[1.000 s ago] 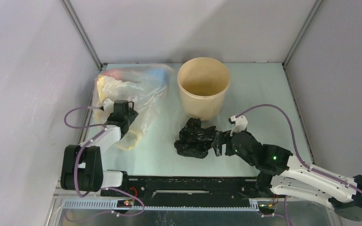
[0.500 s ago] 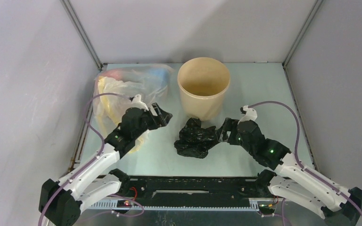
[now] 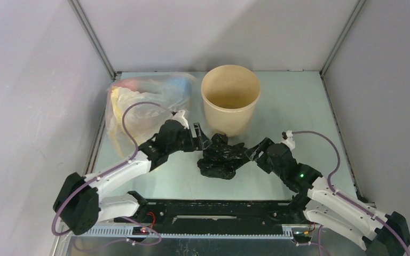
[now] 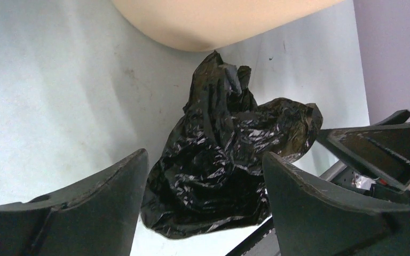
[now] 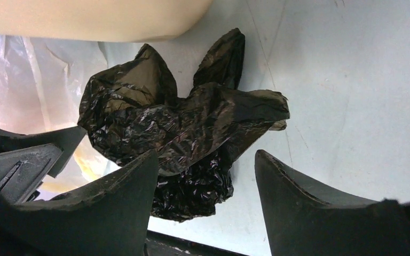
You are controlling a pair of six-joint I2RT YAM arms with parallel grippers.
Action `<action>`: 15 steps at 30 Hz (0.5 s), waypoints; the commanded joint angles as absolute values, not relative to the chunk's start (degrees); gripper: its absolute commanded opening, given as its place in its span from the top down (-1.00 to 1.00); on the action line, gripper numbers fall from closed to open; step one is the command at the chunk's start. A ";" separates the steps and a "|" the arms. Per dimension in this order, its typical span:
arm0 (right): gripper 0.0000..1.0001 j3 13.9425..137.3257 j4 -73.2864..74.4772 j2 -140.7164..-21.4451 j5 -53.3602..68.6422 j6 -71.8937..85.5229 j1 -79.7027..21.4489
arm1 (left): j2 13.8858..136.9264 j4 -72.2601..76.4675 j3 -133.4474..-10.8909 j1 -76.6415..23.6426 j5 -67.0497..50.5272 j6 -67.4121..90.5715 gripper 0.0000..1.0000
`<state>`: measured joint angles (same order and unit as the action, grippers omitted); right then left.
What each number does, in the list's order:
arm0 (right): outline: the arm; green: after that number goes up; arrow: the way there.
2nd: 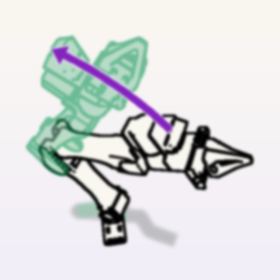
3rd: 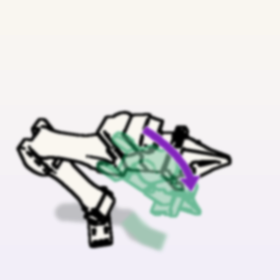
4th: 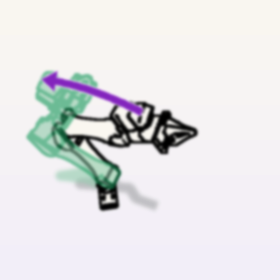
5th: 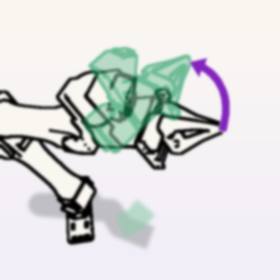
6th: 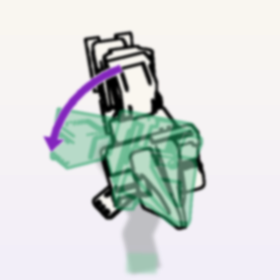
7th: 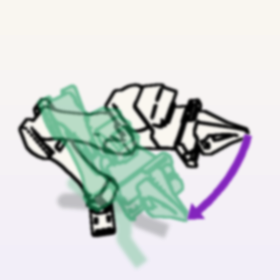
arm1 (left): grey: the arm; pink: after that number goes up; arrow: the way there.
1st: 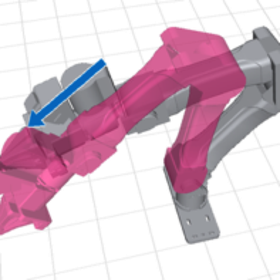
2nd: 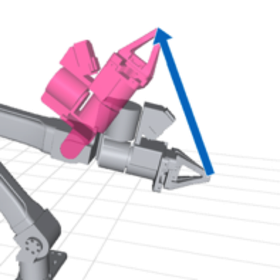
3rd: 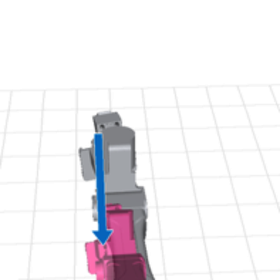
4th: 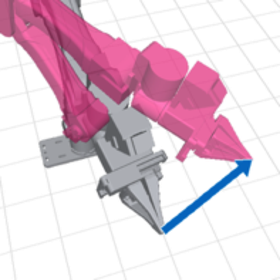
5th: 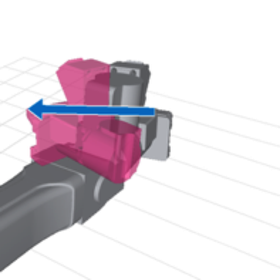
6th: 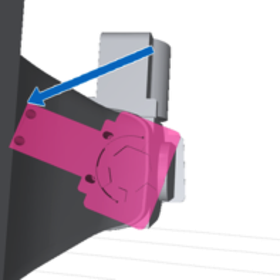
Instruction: Put the trash bags into the trash bin
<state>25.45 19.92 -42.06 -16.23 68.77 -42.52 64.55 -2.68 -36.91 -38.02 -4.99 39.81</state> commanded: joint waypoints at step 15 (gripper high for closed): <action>1.00 22.91 3.85 -46.84 -10.94 71.60 -38.06 | 78.16 4.13 -45.99 -38.87 -10.74 36.42 -0.61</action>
